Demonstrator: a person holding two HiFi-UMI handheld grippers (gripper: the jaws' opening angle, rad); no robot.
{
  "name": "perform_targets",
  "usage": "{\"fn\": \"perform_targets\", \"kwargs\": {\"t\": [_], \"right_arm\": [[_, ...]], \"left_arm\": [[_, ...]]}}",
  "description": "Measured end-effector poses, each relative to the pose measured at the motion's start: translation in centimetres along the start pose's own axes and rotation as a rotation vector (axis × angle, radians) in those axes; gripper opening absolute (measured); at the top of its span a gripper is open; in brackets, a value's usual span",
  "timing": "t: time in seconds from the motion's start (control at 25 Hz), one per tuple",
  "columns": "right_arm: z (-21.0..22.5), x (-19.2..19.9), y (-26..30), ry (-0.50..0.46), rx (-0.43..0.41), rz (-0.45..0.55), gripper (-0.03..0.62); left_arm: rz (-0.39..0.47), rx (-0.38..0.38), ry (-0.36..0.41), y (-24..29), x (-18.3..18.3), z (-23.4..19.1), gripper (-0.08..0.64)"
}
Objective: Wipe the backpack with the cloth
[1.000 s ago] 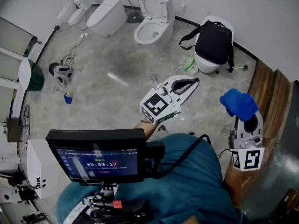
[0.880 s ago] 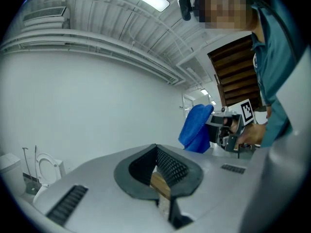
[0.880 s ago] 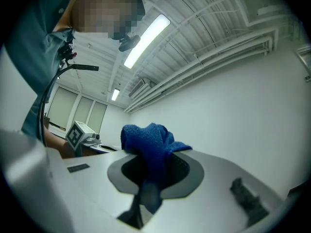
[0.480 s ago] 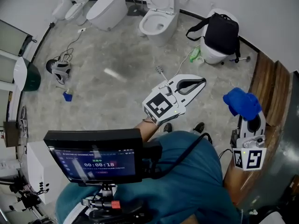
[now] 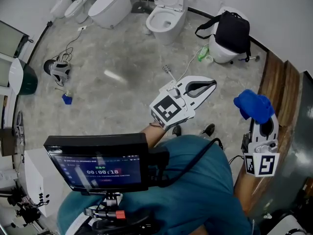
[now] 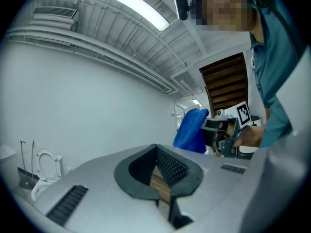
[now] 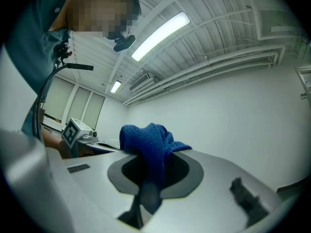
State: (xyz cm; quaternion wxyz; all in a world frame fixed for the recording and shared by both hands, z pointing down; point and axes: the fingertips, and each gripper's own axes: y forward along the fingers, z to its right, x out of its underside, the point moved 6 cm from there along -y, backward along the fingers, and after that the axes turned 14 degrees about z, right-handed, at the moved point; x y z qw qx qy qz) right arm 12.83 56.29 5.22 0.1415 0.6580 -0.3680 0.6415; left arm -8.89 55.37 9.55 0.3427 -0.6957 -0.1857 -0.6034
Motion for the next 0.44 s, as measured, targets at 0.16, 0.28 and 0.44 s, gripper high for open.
{"fn": "perform_targets", "kwargs": {"t": [0.16, 0.28, 0.44], "right_arm": [[-0.2, -0.2, 0.0, -0.003, -0.001, 0.000, 0.054], [0.1, -0.2, -0.1, -0.004, -0.001, -0.001, 0.054], [0.9, -0.2, -0.4, -0.006, 0.000, -0.007, 0.054]], "left_arm": [[-0.005, -0.001, 0.001, -0.1, 0.0, 0.0, 0.005], [-0.006, -0.001, 0.007, 0.1, -0.1, 0.1, 0.004], [-0.005, 0.000, 0.010, 0.7, -0.1, 0.4, 0.004]]}}
